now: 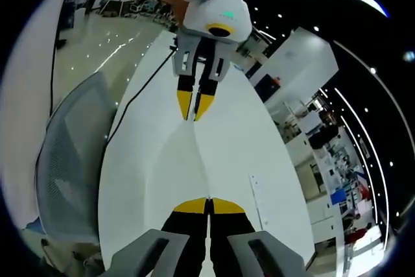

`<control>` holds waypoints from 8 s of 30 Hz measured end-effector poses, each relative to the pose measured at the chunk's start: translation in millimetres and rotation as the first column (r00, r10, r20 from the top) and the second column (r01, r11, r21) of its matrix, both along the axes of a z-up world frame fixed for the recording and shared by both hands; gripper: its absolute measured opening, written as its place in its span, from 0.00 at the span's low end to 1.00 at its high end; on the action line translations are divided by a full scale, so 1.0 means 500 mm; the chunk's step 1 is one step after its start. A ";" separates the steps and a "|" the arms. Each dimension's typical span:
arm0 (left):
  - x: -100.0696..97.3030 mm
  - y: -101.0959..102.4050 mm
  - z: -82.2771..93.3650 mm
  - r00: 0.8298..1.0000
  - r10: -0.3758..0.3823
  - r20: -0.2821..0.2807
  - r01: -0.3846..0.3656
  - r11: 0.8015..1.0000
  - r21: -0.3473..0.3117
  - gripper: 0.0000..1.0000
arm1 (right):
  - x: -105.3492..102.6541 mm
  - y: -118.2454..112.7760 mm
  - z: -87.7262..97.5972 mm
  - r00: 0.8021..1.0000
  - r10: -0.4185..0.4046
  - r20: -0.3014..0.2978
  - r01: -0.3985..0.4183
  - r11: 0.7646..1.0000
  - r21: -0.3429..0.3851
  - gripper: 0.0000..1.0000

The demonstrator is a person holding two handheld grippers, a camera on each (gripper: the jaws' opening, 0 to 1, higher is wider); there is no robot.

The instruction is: Arrange the food packaging bags into a neat stack by flattening each bag and aligning their edges.

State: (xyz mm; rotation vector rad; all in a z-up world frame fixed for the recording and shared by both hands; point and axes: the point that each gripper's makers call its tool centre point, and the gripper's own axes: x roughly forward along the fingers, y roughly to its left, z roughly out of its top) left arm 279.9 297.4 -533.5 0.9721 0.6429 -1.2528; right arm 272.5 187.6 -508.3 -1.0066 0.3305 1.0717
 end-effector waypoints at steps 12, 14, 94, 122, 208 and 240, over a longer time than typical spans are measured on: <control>-0.004 0.009 -0.013 1.000 0.006 -0.030 -0.006 1.000 0.018 0.00 | 0.002 0.001 0.002 1.000 0.000 0.001 0.000 1.000 0.003 0.00; -0.004 0.011 -0.016 0.999 0.009 -0.035 -0.008 1.000 0.018 0.00 | 0.002 0.002 0.002 1.000 0.000 0.000 0.000 1.000 0.003 0.00; -0.001 -0.014 -0.014 0.998 0.031 -0.061 -0.026 0.996 0.084 0.00 | -0.016 0.157 0.010 0.990 0.139 -0.025 -0.138 0.990 0.041 0.09; -0.003 -0.023 -0.011 0.998 0.022 -0.058 -0.018 0.997 0.080 0.00 | -0.016 0.202 -0.015 0.985 0.166 -0.045 -0.164 0.985 0.044 0.03; -0.005 -0.035 -0.018 0.998 -0.004 -0.062 0.008 0.998 0.059 0.00 | -0.008 0.189 -0.045 0.989 0.134 -0.064 -0.134 0.991 0.001 0.00; -0.015 -0.049 -0.021 0.998 -0.013 -0.066 0.017 0.998 0.056 0.00 | -0.011 0.174 -0.056 0.991 0.106 -0.084 -0.107 0.994 -0.015 0.00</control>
